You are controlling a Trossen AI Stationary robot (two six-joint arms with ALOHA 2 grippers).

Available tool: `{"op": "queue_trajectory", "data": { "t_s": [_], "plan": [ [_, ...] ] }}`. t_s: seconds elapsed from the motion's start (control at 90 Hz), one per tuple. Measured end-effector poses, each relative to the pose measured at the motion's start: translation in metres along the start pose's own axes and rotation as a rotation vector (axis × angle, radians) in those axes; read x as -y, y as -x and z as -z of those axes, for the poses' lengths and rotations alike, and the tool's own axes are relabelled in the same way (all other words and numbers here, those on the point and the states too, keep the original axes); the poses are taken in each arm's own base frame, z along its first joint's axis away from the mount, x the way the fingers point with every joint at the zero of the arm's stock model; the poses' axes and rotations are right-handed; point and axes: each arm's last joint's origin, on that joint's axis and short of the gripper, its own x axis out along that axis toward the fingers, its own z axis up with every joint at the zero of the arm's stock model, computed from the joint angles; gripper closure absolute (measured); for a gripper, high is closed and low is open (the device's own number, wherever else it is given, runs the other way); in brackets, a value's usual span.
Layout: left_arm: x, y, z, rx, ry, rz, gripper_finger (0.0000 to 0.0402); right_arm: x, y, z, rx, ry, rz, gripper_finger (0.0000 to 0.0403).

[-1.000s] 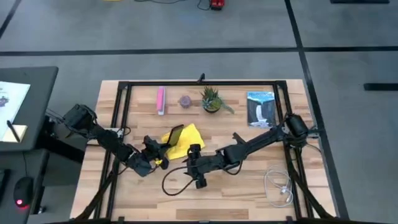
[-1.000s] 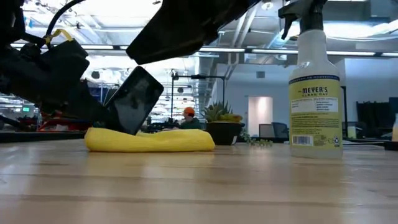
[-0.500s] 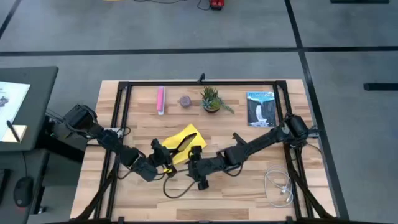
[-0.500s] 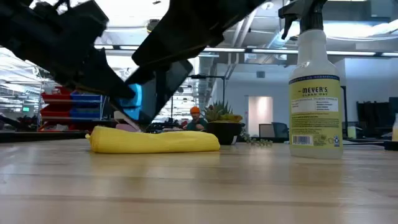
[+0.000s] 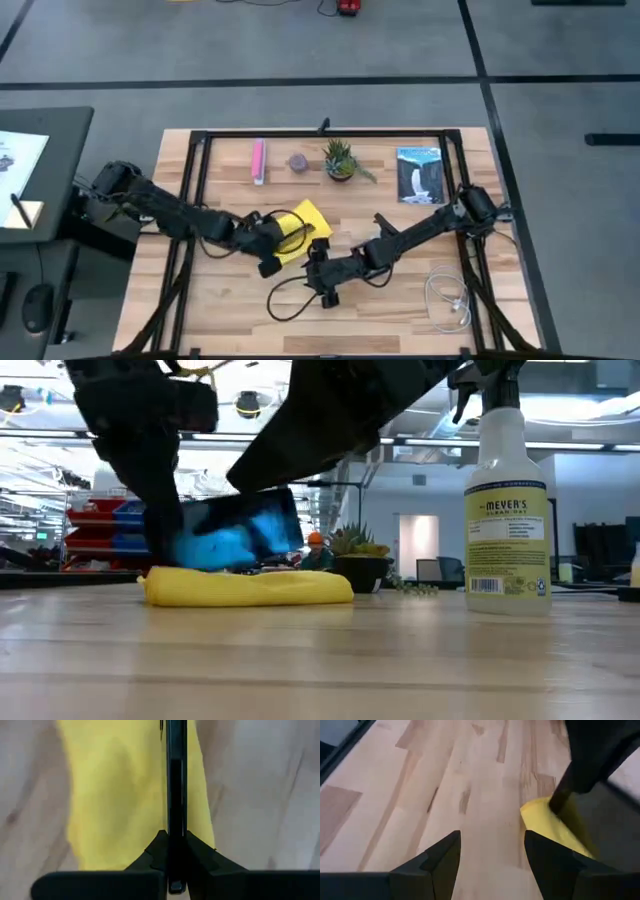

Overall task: Apply microfiber cloth
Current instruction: Wipe the front of the cellphone with the yellow microfiber cloth

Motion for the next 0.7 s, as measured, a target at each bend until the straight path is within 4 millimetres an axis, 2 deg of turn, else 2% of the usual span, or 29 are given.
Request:
{"op": "queue_trajectory", "data": {
  "t_s": [0.211,0.567,0.7],
  "plan": [
    [-0.015,-0.021,-0.004,-0.094,0.036,-0.012,0.0390,-0.006,0.002,-0.001,0.012,-0.004,-0.012,0.0196],
    [-0.017,-0.022,-0.004,-0.102,0.101,-0.014,0.0390,-0.008,0.002,-0.001,0.016,0.002,-0.015,0.0196],
    [-0.014,-0.010,-0.010,-0.056,0.112,0.000,0.0390,-0.013,0.003,0.000,0.003,0.052,-0.013,0.0196]
  ]
}}
